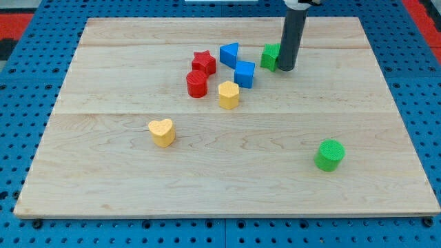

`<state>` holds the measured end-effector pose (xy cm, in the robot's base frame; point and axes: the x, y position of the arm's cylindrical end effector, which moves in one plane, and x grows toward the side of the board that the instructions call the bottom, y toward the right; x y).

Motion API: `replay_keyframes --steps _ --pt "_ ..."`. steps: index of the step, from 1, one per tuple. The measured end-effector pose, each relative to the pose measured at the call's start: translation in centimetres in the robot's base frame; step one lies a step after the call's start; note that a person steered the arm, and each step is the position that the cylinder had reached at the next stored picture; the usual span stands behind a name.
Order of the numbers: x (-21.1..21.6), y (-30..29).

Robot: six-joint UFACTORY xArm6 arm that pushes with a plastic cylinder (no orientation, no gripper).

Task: Slide the green circle to the green star

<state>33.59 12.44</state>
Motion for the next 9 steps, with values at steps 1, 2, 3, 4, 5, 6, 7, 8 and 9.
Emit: replay_keyframes --steps 1,2,3,4,5,6,7,8,9 --pt "0.3 4.5" --pt "3.2 9.5" --pt "8.2 13.0" --pt "14.5 16.5" --pt "19.6 16.8" --pt "22.9 13.8" --pt "23.6 7.9" --pt "23.6 1.9" --pt "23.4 1.0"
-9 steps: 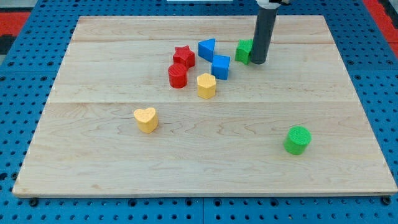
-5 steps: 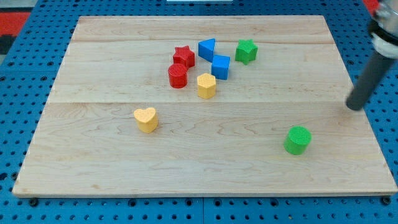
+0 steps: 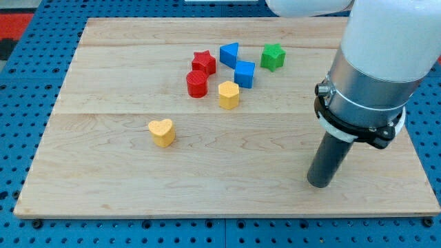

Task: Slide the green circle to the green star

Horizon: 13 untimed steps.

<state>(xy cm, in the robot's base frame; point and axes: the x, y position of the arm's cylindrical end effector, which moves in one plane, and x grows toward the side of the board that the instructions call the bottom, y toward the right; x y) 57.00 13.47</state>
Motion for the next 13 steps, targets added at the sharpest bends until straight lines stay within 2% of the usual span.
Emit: replay_keyframes --steps 5,6,9,13 --pt "-1.8 3.5" --pt "-3.0 3.5" --pt "-7.8 8.9" --pt "-8.0 6.2"
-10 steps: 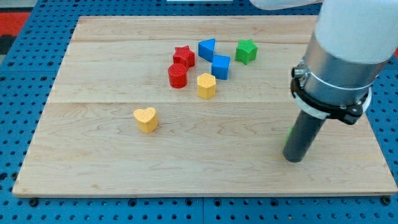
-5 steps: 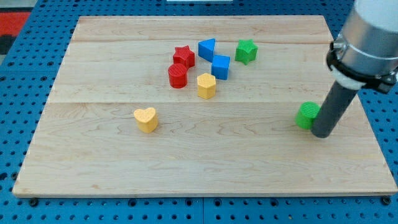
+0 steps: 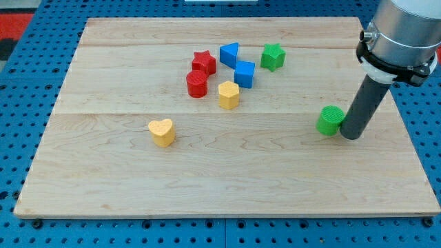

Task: Slide the green circle to the green star

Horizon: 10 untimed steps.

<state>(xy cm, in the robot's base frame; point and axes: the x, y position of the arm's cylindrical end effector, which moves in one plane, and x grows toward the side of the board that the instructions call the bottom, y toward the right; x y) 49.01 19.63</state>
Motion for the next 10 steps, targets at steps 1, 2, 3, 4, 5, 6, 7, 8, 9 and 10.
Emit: replay_keyframes --steps 1,2,3,4,5,6,7,8,9,10 --pt "0.5 -0.9" --pt "0.6 -1.9" --pt "0.6 -3.2" --pt "0.5 -5.2" --pt "0.5 -6.2" --pt "-0.5 -5.2" --pt "-1.0 -2.4" --pt "-1.1 -0.5" --pt "-1.9 -0.5" --pt "-3.3 -0.5"
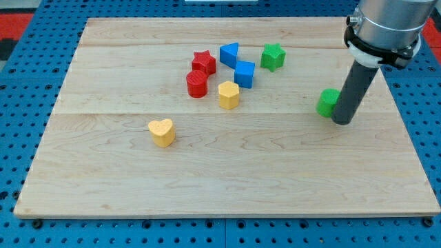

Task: Slide the green circle to the green star

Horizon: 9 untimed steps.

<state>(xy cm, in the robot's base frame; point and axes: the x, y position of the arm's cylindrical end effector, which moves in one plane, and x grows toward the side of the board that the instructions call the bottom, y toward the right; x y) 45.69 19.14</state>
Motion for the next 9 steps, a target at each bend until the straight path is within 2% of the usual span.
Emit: replay_keyframes --steps 6,9 --pt "-6.7 0.3" --pt "-7.5 -2.2"
